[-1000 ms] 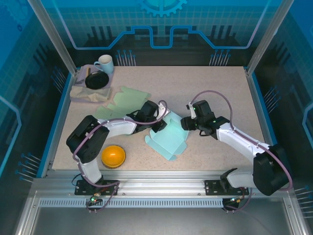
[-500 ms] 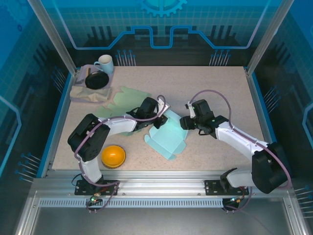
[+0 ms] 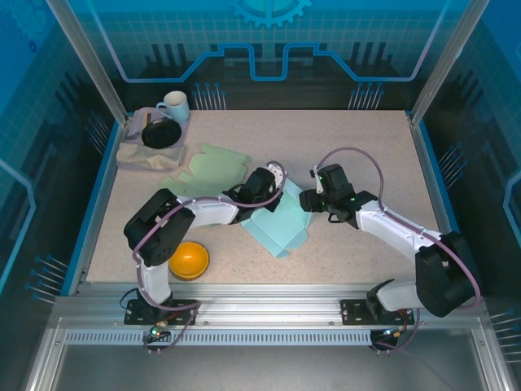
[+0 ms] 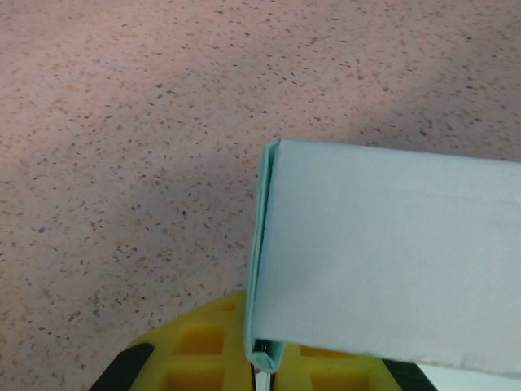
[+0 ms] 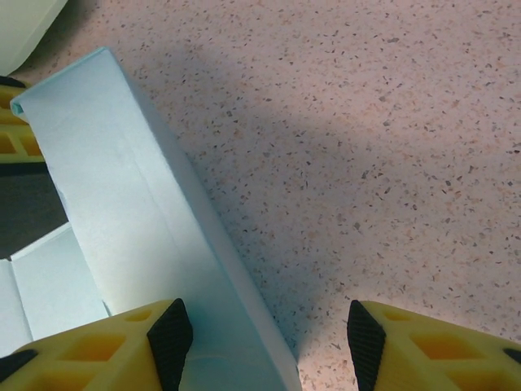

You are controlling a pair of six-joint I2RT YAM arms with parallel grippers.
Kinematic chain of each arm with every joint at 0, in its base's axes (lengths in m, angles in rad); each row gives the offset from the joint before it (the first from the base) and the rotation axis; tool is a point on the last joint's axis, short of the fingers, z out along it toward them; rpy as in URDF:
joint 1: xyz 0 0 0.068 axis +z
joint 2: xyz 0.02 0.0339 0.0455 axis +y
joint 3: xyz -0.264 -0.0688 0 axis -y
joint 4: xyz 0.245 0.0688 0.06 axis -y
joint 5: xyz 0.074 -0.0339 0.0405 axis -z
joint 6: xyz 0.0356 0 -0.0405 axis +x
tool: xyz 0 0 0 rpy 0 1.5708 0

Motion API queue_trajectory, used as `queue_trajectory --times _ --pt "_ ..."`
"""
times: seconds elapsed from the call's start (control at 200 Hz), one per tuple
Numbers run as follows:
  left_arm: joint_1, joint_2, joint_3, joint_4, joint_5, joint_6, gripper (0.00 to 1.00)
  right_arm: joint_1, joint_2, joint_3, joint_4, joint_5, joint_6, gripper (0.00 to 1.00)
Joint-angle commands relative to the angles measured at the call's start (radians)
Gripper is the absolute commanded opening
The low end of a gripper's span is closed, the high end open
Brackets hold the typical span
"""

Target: Fold the paper box

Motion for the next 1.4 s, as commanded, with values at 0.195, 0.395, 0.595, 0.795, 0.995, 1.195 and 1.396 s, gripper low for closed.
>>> queue_trajectory --times 0.195,0.395,0.595,0.795,0.995,1.195,1.396 --pt "-0.015 0.048 0.015 -0.047 -0.084 -0.049 0.11 0.022 0.059 -0.029 -0.135 0.025 0.033 0.58" --pt "0.005 0.004 -0.02 -0.047 0.019 -0.046 0.3 0.019 0.064 -0.027 -0.138 0.034 0.025 0.58" --pt "0.06 -0.045 -0.068 -0.038 0.121 -0.061 0.37 0.015 0.078 -0.019 -0.14 0.025 0.016 0.58" --pt "0.066 0.014 -0.022 -0.056 0.174 -0.045 0.38 0.0 0.102 0.009 -0.137 0.0 -0.004 0.58" --pt "0.065 0.048 -0.007 0.009 0.172 -0.043 0.38 -0.023 0.158 0.058 -0.152 -0.049 -0.046 0.58" --pt "0.067 0.115 0.05 0.039 0.074 -0.035 0.3 -0.039 0.193 0.058 -0.148 -0.066 -0.064 0.58" --pt "0.068 0.142 0.047 0.077 0.048 -0.1 0.13 -0.09 0.211 0.058 -0.134 -0.133 -0.072 0.58"
